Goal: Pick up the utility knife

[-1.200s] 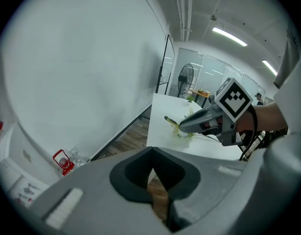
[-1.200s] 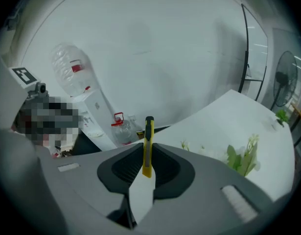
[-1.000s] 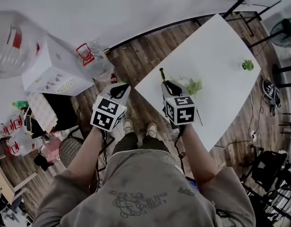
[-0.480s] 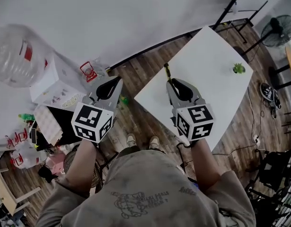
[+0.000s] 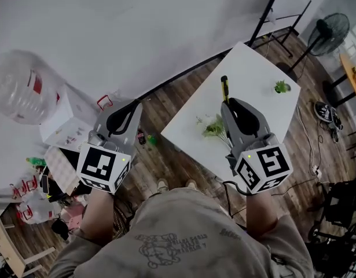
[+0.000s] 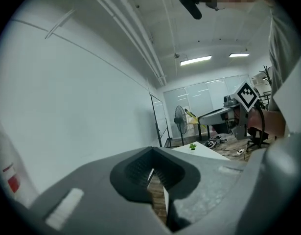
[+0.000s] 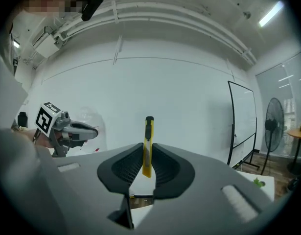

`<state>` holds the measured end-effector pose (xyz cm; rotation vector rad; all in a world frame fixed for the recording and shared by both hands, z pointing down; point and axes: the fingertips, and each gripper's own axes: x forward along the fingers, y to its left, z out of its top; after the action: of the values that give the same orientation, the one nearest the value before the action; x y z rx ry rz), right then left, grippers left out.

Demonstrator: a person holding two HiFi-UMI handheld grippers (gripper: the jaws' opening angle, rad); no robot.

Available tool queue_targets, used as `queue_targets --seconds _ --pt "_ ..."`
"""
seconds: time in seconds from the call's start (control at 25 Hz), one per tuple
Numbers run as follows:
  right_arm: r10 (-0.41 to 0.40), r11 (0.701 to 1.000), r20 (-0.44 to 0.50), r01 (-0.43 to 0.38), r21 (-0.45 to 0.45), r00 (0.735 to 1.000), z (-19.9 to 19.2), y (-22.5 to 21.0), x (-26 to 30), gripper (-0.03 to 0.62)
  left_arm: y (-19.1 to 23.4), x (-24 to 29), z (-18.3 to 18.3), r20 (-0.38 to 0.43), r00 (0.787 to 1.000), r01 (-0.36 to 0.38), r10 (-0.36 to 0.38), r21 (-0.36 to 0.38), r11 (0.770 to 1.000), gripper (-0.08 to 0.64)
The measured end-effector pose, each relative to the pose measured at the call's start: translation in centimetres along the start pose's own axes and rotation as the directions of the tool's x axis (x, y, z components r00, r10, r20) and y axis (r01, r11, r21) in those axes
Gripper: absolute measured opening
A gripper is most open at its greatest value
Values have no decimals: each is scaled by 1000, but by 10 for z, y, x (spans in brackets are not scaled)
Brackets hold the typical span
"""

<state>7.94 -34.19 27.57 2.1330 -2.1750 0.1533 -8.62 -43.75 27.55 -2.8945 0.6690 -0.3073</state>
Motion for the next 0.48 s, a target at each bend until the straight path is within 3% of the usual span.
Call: queue_targets --seconds 0.28,0.48 --pt "-63 998 95 63 9 993 31 -11 -40 81 -7 -12 22 31 999 17 -17 25 1000 0" --pt "-126 992 88 124 19 988 28 -25 -63 80 -13 -12 18 25 999 34 -33 -3 999 0"
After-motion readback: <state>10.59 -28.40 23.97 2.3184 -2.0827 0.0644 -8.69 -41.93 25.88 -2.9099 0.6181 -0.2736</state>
